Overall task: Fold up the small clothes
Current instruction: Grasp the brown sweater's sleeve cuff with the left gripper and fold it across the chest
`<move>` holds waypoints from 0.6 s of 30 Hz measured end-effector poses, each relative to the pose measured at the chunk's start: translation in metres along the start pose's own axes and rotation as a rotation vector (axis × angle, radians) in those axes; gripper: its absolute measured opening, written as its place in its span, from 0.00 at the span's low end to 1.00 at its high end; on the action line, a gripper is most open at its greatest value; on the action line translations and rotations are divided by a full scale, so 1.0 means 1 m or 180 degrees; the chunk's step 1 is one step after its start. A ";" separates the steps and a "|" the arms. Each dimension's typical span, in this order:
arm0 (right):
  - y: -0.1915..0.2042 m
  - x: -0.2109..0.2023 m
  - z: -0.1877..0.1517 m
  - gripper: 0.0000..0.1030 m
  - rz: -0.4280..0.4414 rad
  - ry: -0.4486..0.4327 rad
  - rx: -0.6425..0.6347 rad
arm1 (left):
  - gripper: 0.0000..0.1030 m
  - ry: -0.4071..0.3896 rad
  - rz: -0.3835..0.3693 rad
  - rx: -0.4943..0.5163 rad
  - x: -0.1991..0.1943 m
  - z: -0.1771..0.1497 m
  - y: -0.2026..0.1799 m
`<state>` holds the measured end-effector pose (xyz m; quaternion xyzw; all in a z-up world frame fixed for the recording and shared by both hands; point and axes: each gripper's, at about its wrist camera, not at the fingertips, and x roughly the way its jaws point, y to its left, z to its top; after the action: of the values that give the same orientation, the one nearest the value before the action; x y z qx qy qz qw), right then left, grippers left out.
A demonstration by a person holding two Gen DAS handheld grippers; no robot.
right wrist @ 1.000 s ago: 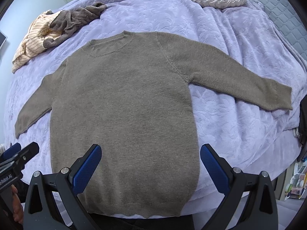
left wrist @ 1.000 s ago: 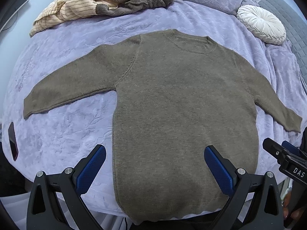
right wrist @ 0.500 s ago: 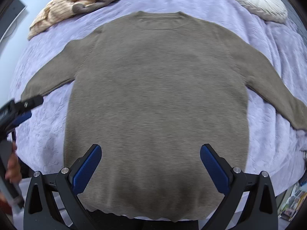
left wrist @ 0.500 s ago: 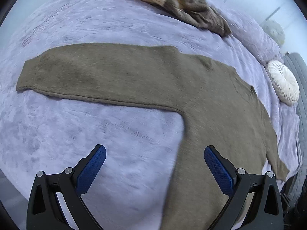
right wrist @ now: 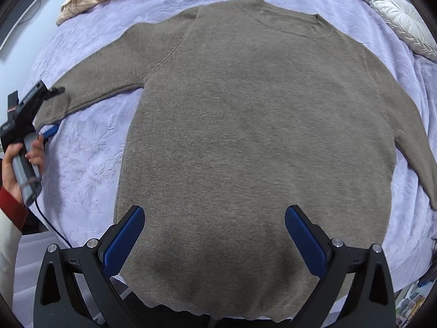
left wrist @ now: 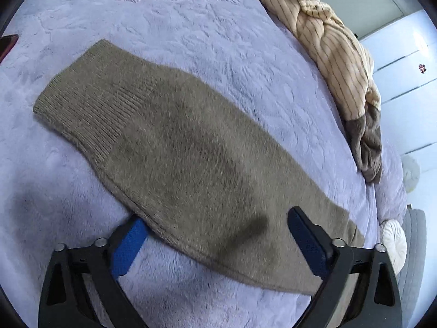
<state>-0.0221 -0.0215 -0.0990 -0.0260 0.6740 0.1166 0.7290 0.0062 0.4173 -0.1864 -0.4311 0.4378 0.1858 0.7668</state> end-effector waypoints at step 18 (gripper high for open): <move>-0.043 -0.003 0.013 0.99 0.0272 -0.0069 0.0218 | 0.11 -0.0215 -0.1082 0.1464 -0.047 -0.063 -0.186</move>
<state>-0.0010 -0.0610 -0.0999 0.0290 0.6702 0.1248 0.7311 0.0717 0.2662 -0.0701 -0.3066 0.3641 -0.0353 0.8787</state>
